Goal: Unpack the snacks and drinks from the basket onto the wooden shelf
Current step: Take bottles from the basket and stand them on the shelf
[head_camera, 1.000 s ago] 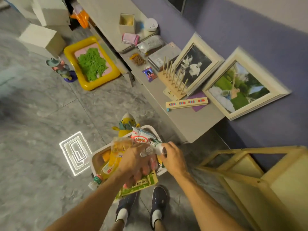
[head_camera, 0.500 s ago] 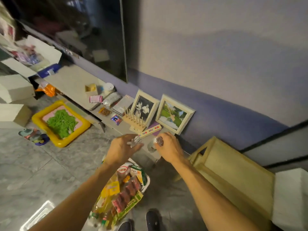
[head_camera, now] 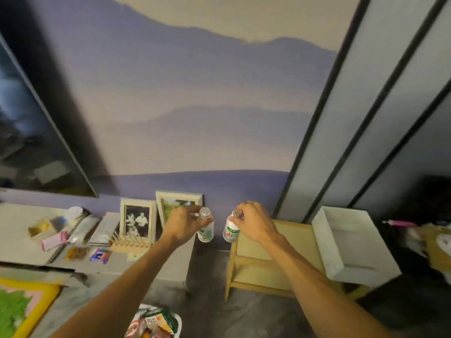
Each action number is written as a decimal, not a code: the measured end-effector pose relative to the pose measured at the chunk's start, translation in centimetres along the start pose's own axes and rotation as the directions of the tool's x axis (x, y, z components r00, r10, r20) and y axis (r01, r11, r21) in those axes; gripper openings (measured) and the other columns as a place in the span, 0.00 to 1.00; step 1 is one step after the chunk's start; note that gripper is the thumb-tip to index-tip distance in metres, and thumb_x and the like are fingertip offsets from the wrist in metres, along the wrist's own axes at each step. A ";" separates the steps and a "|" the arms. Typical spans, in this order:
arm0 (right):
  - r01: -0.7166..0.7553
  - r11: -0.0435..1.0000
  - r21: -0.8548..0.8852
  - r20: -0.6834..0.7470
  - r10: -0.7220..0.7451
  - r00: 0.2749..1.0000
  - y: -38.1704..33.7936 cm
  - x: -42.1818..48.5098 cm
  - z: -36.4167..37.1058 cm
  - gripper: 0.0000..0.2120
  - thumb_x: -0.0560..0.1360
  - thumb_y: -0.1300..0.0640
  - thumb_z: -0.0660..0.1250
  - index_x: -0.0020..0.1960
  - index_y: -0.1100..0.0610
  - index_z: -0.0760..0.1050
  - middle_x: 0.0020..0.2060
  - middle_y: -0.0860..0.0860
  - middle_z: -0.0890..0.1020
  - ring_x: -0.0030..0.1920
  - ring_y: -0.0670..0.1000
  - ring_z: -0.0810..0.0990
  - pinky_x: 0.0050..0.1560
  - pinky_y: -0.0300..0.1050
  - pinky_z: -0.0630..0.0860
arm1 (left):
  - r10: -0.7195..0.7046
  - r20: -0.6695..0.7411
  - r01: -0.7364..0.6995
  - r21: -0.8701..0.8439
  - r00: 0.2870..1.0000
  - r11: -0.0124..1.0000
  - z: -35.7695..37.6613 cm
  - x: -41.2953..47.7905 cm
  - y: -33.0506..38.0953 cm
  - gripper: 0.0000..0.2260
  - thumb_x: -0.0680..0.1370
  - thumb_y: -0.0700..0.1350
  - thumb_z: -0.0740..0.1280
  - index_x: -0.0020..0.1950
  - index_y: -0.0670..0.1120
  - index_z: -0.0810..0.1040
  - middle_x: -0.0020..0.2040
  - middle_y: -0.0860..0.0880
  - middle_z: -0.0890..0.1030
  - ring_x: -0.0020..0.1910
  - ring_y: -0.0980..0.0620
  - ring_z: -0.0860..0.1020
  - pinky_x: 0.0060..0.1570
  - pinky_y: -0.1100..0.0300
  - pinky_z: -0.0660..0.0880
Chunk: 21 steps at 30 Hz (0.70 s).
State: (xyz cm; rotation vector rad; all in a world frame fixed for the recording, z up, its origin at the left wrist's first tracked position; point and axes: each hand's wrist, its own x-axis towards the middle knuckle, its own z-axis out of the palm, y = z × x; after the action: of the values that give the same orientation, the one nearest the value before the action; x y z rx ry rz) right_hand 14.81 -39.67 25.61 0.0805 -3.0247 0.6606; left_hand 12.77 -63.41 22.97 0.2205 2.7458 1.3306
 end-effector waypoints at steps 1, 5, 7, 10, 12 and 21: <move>-0.023 1.000 -0.002 -0.008 0.023 1.000 1.8 -0.1 -0.9 0.12 0.78 0.48 0.73 0.49 0.58 0.82 0.48 0.55 0.83 0.47 0.56 0.81 0.46 0.49 0.77 | 0.006 0.013 -0.006 0.002 1.000 1.000 1.5 1.0 1.1 0.27 0.75 0.63 0.77 0.67 0.48 0.84 0.60 0.52 0.87 0.55 0.53 0.86 0.53 0.54 0.85; -0.114 0.993 0.016 -0.031 0.115 0.993 8.7 -0.5 -4.3 0.13 0.79 0.48 0.74 0.52 0.57 0.84 0.50 0.54 0.84 0.47 0.54 0.82 0.47 0.50 0.82 | 0.055 0.092 -0.053 -0.023 0.994 0.998 7.7 4.2 6.0 0.13 0.75 0.58 0.79 0.56 0.54 0.86 0.50 0.58 0.87 0.48 0.63 0.85 0.48 0.59 0.84; -0.154 0.988 0.016 -0.045 0.155 0.987 11.9 -0.7 -5.7 0.13 0.79 0.48 0.74 0.53 0.57 0.84 0.50 0.54 0.84 0.47 0.54 0.83 0.46 0.49 0.81 | 0.086 0.123 -0.080 -0.056 0.989 0.995 10.7 5.5 8.1 0.09 0.75 0.55 0.80 0.52 0.56 0.86 0.48 0.60 0.87 0.46 0.68 0.84 0.48 0.60 0.83; -0.212 0.977 -0.006 -0.062 0.211 0.975 16.4 -0.9 -7.0 0.13 0.79 0.47 0.74 0.53 0.57 0.84 0.50 0.54 0.84 0.46 0.53 0.82 0.43 0.45 0.75 | 0.115 0.159 -0.104 -0.077 0.981 0.992 15.1 7.5 10.0 0.09 0.75 0.56 0.80 0.51 0.56 0.87 0.48 0.60 0.88 0.46 0.66 0.85 0.49 0.58 0.84; -0.252 0.968 -0.016 -0.066 0.250 0.966 19.0 -1.0 -7.4 0.13 0.80 0.47 0.73 0.54 0.57 0.83 0.51 0.54 0.84 0.47 0.53 0.81 0.44 0.44 0.73 | 0.113 0.201 -0.095 -0.094 0.973 0.991 17.6 8.8 10.9 0.07 0.75 0.56 0.80 0.50 0.57 0.87 0.48 0.60 0.88 0.46 0.65 0.85 0.49 0.57 0.85; -0.405 0.914 0.009 -0.049 0.405 0.913 28.0 2.8 -6.1 0.14 0.81 0.43 0.69 0.57 0.53 0.82 0.50 0.51 0.84 0.52 0.52 0.83 0.53 0.43 0.78 | 0.072 0.302 -0.050 -0.080 0.950 0.995 27.0 16.7 11.0 0.12 0.71 0.60 0.82 0.51 0.57 0.88 0.47 0.58 0.88 0.46 0.62 0.85 0.47 0.54 0.86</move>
State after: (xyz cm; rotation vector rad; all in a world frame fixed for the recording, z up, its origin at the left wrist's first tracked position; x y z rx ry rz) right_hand 10.52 -11.86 19.65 -0.5712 -3.0118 0.6693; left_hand 0.99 -32.97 14.72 0.4681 2.4484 1.2832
